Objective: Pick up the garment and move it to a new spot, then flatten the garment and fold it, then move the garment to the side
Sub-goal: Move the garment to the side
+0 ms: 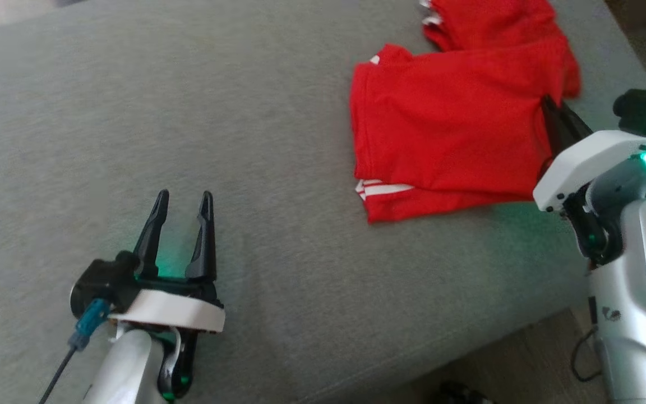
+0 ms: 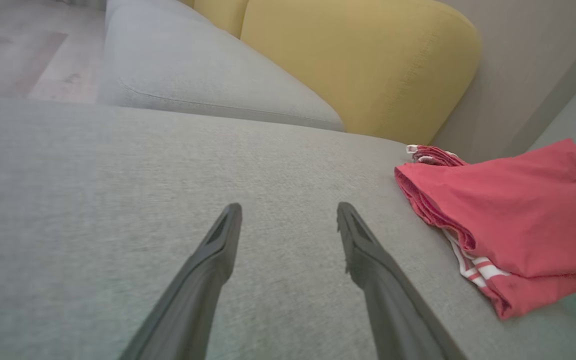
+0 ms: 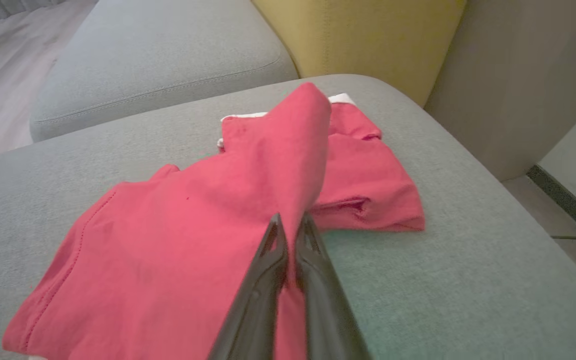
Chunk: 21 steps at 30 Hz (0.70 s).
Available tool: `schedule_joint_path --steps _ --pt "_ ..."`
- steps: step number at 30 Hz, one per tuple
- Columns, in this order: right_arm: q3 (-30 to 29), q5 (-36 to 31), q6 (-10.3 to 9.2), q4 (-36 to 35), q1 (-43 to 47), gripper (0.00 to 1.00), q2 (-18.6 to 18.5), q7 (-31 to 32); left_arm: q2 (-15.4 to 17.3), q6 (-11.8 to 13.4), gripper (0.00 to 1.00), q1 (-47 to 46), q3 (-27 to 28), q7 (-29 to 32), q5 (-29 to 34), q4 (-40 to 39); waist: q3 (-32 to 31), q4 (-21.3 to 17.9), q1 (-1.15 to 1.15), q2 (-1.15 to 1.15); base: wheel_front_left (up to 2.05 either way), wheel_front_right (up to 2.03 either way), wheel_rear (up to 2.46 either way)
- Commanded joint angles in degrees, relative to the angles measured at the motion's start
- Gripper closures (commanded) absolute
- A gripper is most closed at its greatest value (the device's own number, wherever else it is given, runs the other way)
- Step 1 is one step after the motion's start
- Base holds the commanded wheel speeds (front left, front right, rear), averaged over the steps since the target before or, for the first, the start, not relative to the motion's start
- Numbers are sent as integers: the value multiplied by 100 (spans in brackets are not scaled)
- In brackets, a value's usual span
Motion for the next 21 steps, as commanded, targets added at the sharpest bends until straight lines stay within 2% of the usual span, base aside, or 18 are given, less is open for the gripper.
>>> schedule_joint_path --steps 1,5,11,18,21 --pt "107 40 37 -257 -226 100 14 -51 91 19 0 -148 125 12 74 -204 249 -306 -1 0 0 0 0" --pt "133 60 37 -330 -293 100 33 -80 106 37 0 -217 57 121 104 -307 297 -339 -1 0 0 0 0" --pt "212 -60 37 -326 -623 100 -54 -59 117 69 0 -243 38 144 85 -346 304 -126 -1 0 0 0 0" --pt "56 -243 37 -28 -1404 100 -323 145 58 94 0 -223 65 21 -7 -297 254 342 -1 0 0 0 0" --pt "-180 -368 37 184 -1742 100 -619 270 -16 92 0 -241 41 -58 -49 -234 256 670 -1 0 0 0 0"
